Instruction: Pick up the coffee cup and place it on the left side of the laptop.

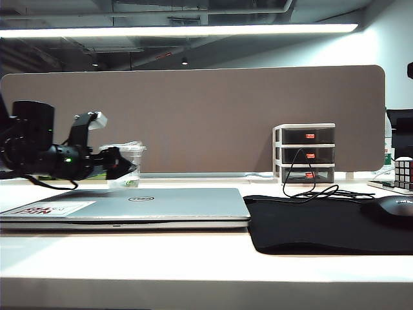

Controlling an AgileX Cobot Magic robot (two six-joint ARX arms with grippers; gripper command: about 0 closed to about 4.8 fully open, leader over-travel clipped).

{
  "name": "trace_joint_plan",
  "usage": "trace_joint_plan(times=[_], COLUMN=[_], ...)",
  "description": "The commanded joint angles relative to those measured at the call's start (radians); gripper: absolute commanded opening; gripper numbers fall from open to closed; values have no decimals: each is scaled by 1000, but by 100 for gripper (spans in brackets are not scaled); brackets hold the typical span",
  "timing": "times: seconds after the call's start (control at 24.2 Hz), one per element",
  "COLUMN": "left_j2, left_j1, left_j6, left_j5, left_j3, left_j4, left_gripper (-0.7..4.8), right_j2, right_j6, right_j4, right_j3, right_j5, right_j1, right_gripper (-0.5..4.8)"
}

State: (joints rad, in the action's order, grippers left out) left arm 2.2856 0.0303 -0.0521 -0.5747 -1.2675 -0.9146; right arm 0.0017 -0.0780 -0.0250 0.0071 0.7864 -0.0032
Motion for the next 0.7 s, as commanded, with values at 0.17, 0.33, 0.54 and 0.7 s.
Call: trace_joint_plan(times=[0.17,0.33,0.54,0.7], left_j2=[45,49,49,49], left_j1=[30,34,31,30], left_j6=[0,0,0,0], left_j5=[42,104,111,111], left_j3=[-92,-98,-98,-98], left_j4=[42,44,43,35], left_gripper=[479,479,355,336], right_j2=[-1,-1,-1,-1], right_j6=[4,4,4,3], right_j4=[-8,-7,-1,0], right_j3=[-5,-5,-5,-5], right_j5=[1,1,1,2], right_j1=[0,0,0,0], right_gripper=[-1,-1,-1,-1])
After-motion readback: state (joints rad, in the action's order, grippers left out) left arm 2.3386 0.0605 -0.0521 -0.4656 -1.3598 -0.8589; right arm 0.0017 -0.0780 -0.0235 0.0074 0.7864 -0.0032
